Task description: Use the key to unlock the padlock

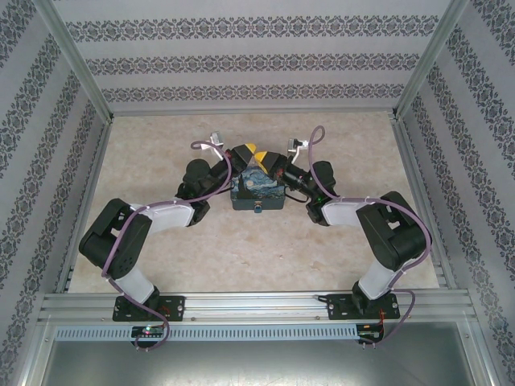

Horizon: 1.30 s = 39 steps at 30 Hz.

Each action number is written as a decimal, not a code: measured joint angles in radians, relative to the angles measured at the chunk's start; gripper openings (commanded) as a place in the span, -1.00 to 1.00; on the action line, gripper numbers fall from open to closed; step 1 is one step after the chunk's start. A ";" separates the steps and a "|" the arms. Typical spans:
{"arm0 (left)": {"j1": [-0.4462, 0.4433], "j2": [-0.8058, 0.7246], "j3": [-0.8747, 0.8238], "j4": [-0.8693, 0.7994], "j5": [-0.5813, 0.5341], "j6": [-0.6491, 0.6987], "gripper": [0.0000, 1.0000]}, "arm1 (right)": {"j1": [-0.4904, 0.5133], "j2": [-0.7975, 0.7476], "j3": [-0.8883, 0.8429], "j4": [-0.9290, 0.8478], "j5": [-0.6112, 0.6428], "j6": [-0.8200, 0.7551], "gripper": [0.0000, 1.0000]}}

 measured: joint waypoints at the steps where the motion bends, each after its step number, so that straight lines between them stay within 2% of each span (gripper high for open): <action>1: 0.000 0.000 0.000 0.000 -0.001 -0.001 -1.00 | 0.000 0.001 0.000 0.001 0.000 0.000 -1.00; 2: 0.000 0.000 0.000 0.000 -0.001 0.000 -1.00 | 0.000 0.002 0.000 0.001 0.000 0.000 -1.00; 3: 0.000 0.000 0.000 0.000 -0.001 -0.001 -0.91 | 0.000 0.002 0.000 0.002 0.000 0.000 -1.00; 4: 0.000 0.000 0.000 0.000 -0.001 0.000 -0.65 | 0.000 0.002 0.000 0.002 0.000 0.001 -1.00; 5: 0.000 -0.001 0.000 -0.001 0.000 0.000 -0.29 | 0.000 0.002 0.000 0.003 0.001 0.002 -1.00; 8: 0.001 -0.016 -0.005 -0.013 -0.002 -0.006 0.28 | -0.003 0.002 -0.006 0.005 0.010 0.003 -1.00; 10: 0.006 -0.046 -0.014 -0.041 -0.003 -0.007 0.46 | -0.003 0.002 -0.020 0.005 0.012 0.003 -1.00; 13: 0.018 -0.121 -0.035 -0.098 -0.010 0.004 0.63 | -0.010 -0.001 -0.048 0.002 0.014 0.002 -1.00; 18: 0.033 -0.282 -0.057 -0.292 -0.005 0.061 0.76 | -0.030 -0.041 -0.095 -0.021 0.015 -0.006 -1.00; 26: 0.037 -0.463 -0.057 -0.753 0.076 0.298 0.81 | -0.049 -0.157 -0.151 -0.134 0.015 -0.064 -1.00; 32: 0.004 -0.457 -0.124 -0.936 0.124 0.438 0.82 | -0.049 -0.261 -0.158 -0.364 0.032 -0.172 -1.00; 39: -0.103 -0.311 -0.199 -0.925 0.119 0.512 0.74 | -0.049 -0.354 -0.158 -0.580 0.084 -0.276 -1.00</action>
